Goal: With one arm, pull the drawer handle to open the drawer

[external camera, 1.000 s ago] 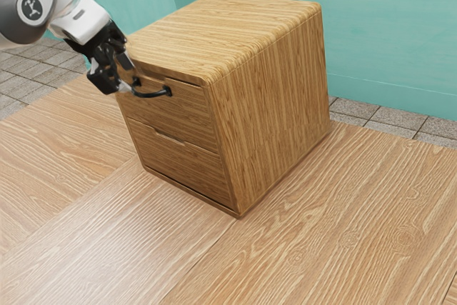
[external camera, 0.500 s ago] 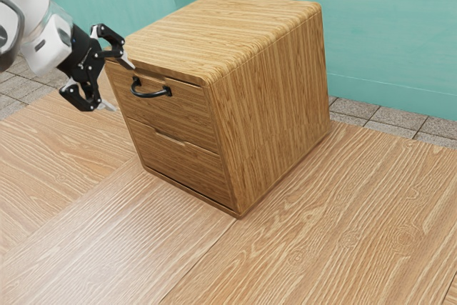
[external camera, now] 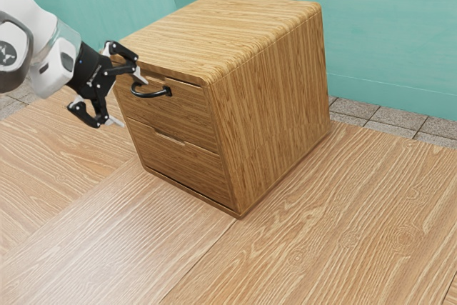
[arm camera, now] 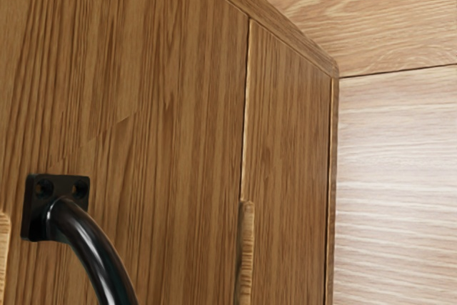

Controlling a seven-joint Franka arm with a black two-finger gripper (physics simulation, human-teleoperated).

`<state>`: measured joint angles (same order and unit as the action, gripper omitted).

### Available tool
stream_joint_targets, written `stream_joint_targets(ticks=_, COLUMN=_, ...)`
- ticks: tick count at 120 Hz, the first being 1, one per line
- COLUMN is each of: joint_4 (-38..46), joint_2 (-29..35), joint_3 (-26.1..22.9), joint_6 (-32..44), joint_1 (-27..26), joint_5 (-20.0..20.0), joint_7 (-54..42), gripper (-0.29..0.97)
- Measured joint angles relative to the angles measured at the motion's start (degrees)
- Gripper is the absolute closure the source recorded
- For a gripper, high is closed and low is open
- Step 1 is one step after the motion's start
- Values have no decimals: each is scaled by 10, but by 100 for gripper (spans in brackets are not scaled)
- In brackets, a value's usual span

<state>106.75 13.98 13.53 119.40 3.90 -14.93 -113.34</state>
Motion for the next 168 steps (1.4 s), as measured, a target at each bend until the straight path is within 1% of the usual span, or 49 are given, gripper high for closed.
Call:
stream_joint_targets(ticks=21, joint_4=-2, joint_2=-24, joint_3=0, joint_6=4, joint_1=-2, joint_5=-2, joint_7=-23, gripper=0)
stream_joint_targets(ticks=41, joint_4=1, joint_2=-24, joint_3=1, joint_6=5, joint_1=-2, joint_5=-2, joint_7=-40, gripper=0)
stream_joint_targets(ticks=49, joint_4=14, joint_2=-18, joint_3=14, joint_6=5, joint_1=-2, joint_5=-1, joint_7=-45, gripper=1)
stream_joint_targets(ticks=56, joint_4=25, joint_2=-13, joint_3=20, joint_6=5, joint_1=-2, joint_5=0, joint_7=-50, gripper=-2)
stream_joint_targets(ticks=103, joint_4=85, joint_2=51, joint_3=23, joint_6=1, joint_1=-2, joint_5=2, joint_7=-69, gripper=1)
stream_joint_targets(ticks=115, joint_4=101, joint_2=65, joint_3=23, joint_6=0, joint_1=-1, joint_5=2, joint_7=-72, gripper=-1)
stream_joint_targets(ticks=132, joint_4=119, joint_2=86, joint_3=25, joint_6=-2, joint_1=-1, joint_5=3, joint_7=-76, gripper=1)
stream_joint_targets(ticks=149, joint_4=134, joint_2=106, joint_3=33, joint_6=-4, joint_1=1, joint_5=3, joint_7=-79, gripper=1)
stream_joint_targets(ticks=157, joint_4=144, joint_2=121, joint_3=35, joint_6=-4, joint_1=2, joint_5=4, joint_7=-81, gripper=5)
stream_joint_targets(ticks=168, joint_4=161, joint_2=141, joint_3=41, joint_6=-4, joint_1=2, joint_5=7, joint_7=-82, gripper=2)
